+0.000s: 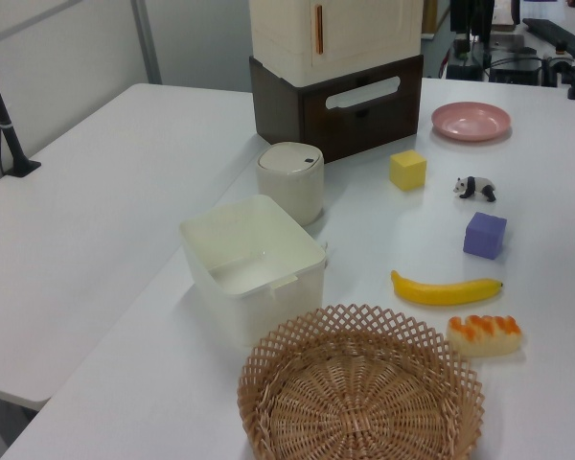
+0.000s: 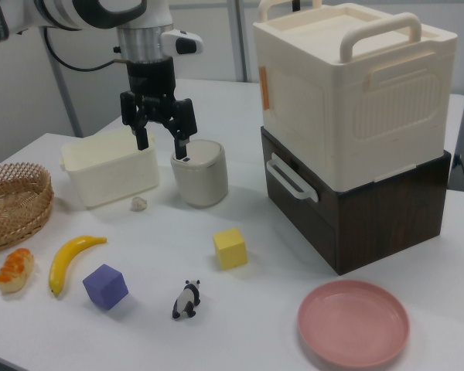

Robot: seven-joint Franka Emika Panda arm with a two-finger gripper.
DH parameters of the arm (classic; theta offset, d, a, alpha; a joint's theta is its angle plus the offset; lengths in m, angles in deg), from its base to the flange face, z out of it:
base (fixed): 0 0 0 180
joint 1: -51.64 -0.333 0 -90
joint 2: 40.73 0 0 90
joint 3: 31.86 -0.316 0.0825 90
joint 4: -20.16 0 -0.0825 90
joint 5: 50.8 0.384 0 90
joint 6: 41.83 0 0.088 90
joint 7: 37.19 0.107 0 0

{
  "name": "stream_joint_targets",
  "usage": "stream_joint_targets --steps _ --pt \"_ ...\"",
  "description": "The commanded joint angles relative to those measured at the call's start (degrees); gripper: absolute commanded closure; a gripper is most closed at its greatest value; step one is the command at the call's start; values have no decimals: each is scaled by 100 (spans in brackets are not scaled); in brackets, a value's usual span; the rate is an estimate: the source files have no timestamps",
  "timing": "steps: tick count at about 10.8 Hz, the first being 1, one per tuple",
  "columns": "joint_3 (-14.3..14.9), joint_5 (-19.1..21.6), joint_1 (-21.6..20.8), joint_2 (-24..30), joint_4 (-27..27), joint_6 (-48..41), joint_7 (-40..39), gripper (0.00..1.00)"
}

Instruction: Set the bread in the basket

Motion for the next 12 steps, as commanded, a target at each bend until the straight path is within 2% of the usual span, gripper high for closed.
stream_joint_targets --steps 1,4,8,12 --pt "11 127 -46 32 73 70 -103 0" --pt "2 364 -46 15 73 79 -59 0" --pt "-7 400 -64 -12 91 79 -59 0" --pt "2 391 -484 -151 161 88 -60 0"
